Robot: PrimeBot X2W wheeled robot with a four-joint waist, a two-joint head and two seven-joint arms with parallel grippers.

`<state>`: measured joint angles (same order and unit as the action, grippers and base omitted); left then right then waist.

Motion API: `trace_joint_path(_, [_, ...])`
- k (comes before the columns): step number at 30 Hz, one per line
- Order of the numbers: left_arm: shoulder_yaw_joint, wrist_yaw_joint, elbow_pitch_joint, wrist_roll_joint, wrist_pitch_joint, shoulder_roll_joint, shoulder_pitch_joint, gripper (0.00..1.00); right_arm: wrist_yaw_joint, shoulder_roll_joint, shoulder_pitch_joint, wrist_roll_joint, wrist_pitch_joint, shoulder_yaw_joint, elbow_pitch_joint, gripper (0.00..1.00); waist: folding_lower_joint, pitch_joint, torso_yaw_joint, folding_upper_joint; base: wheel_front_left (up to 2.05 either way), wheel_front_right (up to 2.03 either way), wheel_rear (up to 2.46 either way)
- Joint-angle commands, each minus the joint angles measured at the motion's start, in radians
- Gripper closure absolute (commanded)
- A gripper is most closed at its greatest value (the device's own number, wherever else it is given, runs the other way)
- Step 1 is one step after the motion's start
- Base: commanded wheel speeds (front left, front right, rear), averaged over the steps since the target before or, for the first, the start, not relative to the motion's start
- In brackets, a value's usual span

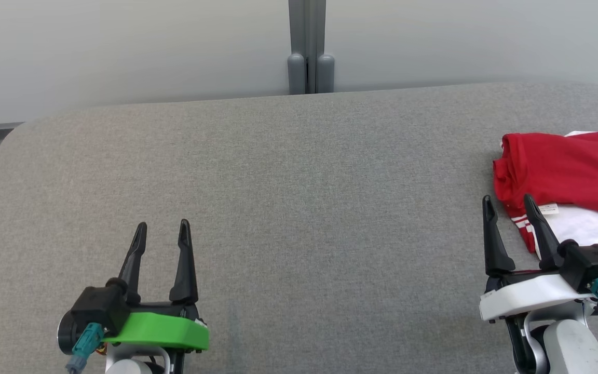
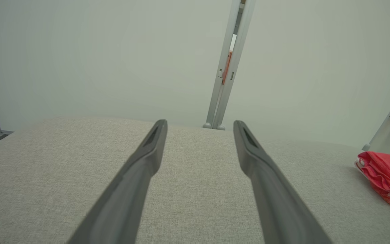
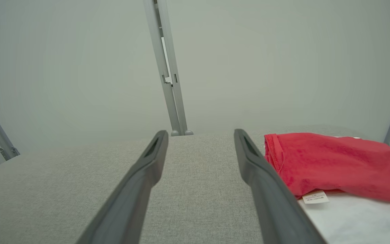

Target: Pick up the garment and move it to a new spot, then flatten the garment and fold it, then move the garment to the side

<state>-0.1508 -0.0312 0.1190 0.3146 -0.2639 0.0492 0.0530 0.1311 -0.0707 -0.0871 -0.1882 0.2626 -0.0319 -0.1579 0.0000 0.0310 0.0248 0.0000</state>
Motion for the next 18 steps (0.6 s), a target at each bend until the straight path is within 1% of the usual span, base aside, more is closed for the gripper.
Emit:
trace_joint_path(1, [0.002,-0.003,0.002,-0.005,0.0,0.003,-0.012,0.0,-0.001,0.003,0.009,0.008,0.003,-0.001,0.007,0.0,0.0,0.0,0.0,0.0,0.0,0.0,0.0])
trace_joint_path(6, [0.01,-0.013,0.021,-0.02,0.0,0.003,-0.028,0.0,-0.001,0.009,0.022,0.016,0.003,-0.008,0.008,0.0,0.0,-0.01,-0.003,0.0,0.0,0.0,0.0])
trace_joint_path(12, [0.015,-0.025,0.048,-0.005,0.0,0.003,-0.043,0.0,-0.001,0.013,0.025,0.02,0.003,-0.007,0.011,0.0,0.0,-0.013,-0.011,0.0,0.0,0.0,0.0])
trace_joint_path(13, [0.012,-0.033,0.046,0.001,0.0,0.003,-0.039,0.0,-0.001,0.013,0.025,0.02,0.003,-0.008,0.012,0.0,0.0,-0.014,-0.012,0.0,0.0,0.0,0.0])
trace_joint_path(18, [0.015,-0.039,0.054,0.009,0.0,0.003,-0.045,0.0,-0.001,0.016,0.027,0.017,0.003,-0.006,0.014,0.0,0.0,-0.017,-0.014,0.0,0.0,0.0,0.0])
